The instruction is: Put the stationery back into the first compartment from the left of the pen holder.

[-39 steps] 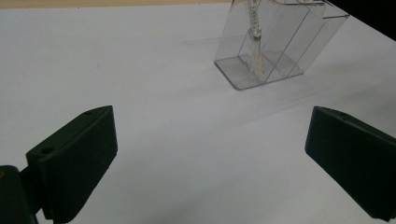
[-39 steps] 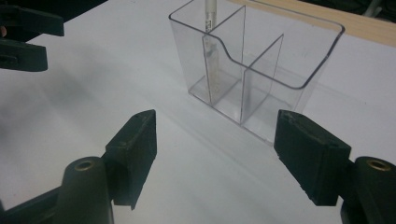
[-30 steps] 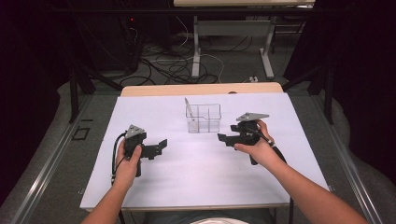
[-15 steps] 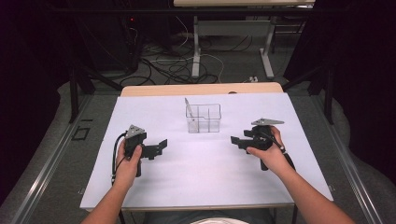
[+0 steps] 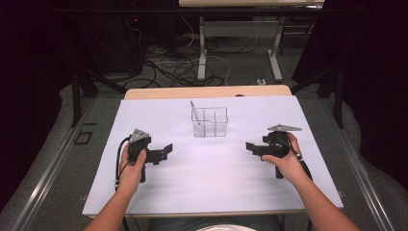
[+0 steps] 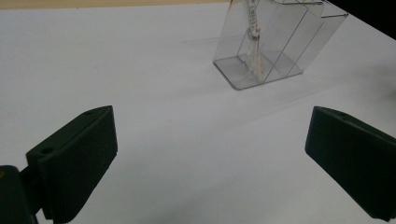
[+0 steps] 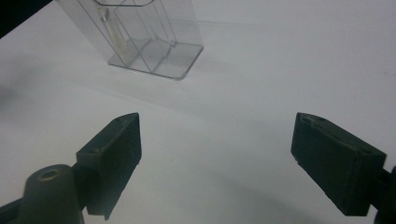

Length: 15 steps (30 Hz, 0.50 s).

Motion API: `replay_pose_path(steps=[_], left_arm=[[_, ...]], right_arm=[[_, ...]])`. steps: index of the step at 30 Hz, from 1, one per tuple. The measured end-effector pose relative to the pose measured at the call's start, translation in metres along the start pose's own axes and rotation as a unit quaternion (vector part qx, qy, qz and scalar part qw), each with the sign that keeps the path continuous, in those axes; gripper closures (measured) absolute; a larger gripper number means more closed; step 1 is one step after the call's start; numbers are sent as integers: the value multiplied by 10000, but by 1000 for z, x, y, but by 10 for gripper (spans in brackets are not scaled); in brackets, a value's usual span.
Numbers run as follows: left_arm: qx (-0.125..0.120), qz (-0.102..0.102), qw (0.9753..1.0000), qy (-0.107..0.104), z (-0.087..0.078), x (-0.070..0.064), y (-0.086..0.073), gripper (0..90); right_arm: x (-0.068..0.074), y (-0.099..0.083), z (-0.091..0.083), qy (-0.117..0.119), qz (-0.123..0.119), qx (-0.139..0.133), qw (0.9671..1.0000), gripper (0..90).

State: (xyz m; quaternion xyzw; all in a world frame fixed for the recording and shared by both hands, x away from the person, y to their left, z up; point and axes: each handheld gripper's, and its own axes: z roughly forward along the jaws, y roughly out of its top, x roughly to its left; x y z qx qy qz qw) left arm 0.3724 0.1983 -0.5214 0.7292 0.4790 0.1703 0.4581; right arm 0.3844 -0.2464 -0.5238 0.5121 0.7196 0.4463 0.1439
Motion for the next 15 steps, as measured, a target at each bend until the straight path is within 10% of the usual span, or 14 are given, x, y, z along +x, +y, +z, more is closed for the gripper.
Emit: replay_pose_path(steps=[15], left_arm=[[-16, -38, 10000, 13, -2, 3, 2, 24]], right_arm=[[-17, -8, -5, -392, 123, 11, 9992, 158]])
